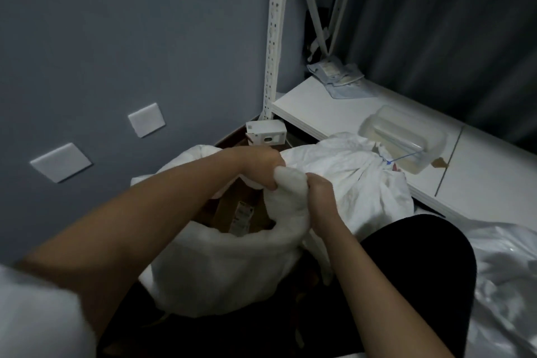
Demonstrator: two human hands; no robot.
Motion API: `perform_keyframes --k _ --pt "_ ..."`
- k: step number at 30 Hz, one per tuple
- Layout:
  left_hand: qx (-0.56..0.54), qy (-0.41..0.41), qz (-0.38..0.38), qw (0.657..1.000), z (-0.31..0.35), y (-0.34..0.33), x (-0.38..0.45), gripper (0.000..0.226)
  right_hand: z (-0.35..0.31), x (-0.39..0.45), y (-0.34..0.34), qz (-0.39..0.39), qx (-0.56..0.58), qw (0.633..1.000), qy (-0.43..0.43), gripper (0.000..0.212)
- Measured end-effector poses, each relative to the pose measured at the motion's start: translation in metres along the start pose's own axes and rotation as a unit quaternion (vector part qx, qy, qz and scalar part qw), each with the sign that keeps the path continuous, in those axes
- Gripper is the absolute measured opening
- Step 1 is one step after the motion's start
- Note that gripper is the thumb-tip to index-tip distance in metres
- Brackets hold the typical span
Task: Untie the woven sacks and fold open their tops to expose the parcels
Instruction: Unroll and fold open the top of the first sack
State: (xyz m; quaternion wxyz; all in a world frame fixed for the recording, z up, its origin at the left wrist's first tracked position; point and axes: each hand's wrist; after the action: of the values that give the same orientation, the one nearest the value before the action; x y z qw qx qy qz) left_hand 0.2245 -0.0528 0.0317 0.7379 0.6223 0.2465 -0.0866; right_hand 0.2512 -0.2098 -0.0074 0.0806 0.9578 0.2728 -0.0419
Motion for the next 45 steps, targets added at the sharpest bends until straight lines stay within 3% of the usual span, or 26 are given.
perform_keyframes --k 2,4,6,8,9,12,15,17,18,19,20,21,23,24,25,28,31,34,36,39,43,45 --pt "-0.006 -0.042 0.040 0.998 -0.006 0.013 0.003 0.014 -0.001 0.003 0.011 -0.004 -0.104 0.988 0.113 0.030" --pt "-0.007 -0.045 0.052 0.998 -0.016 0.026 0.000 0.025 -0.003 0.004 0.014 -0.080 -0.171 0.965 0.180 0.029" --pt "-0.034 -0.037 0.042 0.998 -0.024 0.032 -0.002 0.031 -0.005 0.010 0.017 -0.129 -0.141 0.970 0.153 0.028" --pt "-0.072 -0.028 0.020 0.997 -0.026 0.030 -0.006 0.030 -0.010 0.018 0.017 -0.168 -0.097 0.979 0.063 0.031" --pt "-0.082 -0.019 0.011 0.996 -0.028 0.027 -0.004 0.029 -0.013 0.022 0.015 -0.179 -0.125 0.975 0.046 0.036" --pt "-0.068 0.006 0.010 0.998 -0.027 0.021 0.005 0.031 -0.012 0.022 -0.001 -0.126 -0.259 0.946 0.150 0.039" --pt "-0.075 0.018 -0.009 0.997 -0.025 0.021 0.008 0.034 -0.007 0.013 -0.018 -0.092 -0.225 0.954 0.172 0.032" --pt "-0.060 0.016 -0.038 0.997 -0.026 0.019 0.003 0.039 0.003 0.020 -0.018 -0.094 -0.130 0.984 0.075 0.030" --pt "-0.042 0.015 -0.046 0.998 -0.029 0.018 -0.001 0.041 0.005 0.023 -0.016 -0.107 -0.014 0.994 -0.014 0.032" --pt "-0.022 0.013 -0.044 0.999 -0.033 0.015 -0.003 0.040 0.005 0.025 -0.012 -0.117 0.111 0.982 -0.097 0.035" --pt "-0.004 0.009 -0.031 0.999 -0.037 0.012 -0.004 0.036 0.010 0.026 -0.006 -0.127 0.168 0.967 -0.144 0.039" --pt "0.004 0.002 -0.008 1.000 -0.040 0.009 -0.004 0.029 0.014 0.026 -0.001 -0.133 0.143 0.970 -0.142 0.042" --pt "-0.002 -0.004 0.034 0.999 -0.043 0.004 -0.004 0.018 0.013 0.022 0.002 -0.135 -0.094 0.986 -0.025 0.041" --pt "-0.015 -0.003 0.050 0.999 -0.043 0.002 -0.005 0.016 0.012 0.020 0.001 -0.108 -0.240 0.962 0.076 0.040" --pt "-0.033 -0.002 0.066 0.997 -0.042 0.000 -0.005 0.016 0.010 0.017 -0.003 -0.100 -0.294 0.937 0.162 0.041" --pt "-0.054 -0.006 0.100 0.994 -0.039 -0.001 -0.008 0.021 0.009 0.017 -0.022 -0.173 -0.173 0.951 0.188 0.037" --pt "-0.060 0.009 0.046 0.997 -0.049 0.005 -0.013 0.024 0.016 0.027 -0.030 -0.148 -0.115 0.957 0.223 0.020" --pt "-0.067 0.056 -0.063 0.994 -0.067 0.011 -0.024 0.044 0.024 0.032 -0.023 -0.083 -0.209 0.896 0.382 0.027" --pt "-0.045 0.081 -0.096 0.991 -0.075 0.009 -0.031 0.052 0.028 0.031 -0.020 -0.058 -0.264 0.854 0.444 0.029" --pt "-0.043 0.085 -0.073 0.993 -0.079 0.007 -0.037 0.046 0.030 0.027 -0.018 -0.048 -0.298 0.840 0.451 0.030" --pt "-0.130 0.082 0.006 0.988 -0.095 0.028 -0.053 0.040 0.028 0.024 -0.010 -0.066 -0.276 0.867 0.409 0.033" --pt "-0.162 0.087 0.004 0.983 -0.102 0.035 -0.061 0.036 0.028 0.023 -0.008 -0.067 -0.266 0.868 0.414 0.032"
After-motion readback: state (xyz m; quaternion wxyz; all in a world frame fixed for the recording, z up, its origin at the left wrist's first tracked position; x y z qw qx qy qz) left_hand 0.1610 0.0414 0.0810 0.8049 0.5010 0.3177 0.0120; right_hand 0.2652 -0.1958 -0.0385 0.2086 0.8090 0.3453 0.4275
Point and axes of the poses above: each hand's wrist, its own x-axis towards the middle knuckle, its own y-axis out of the back of the hand, z = x × y, and after that the axes turned 11 degrees about y, right-handed
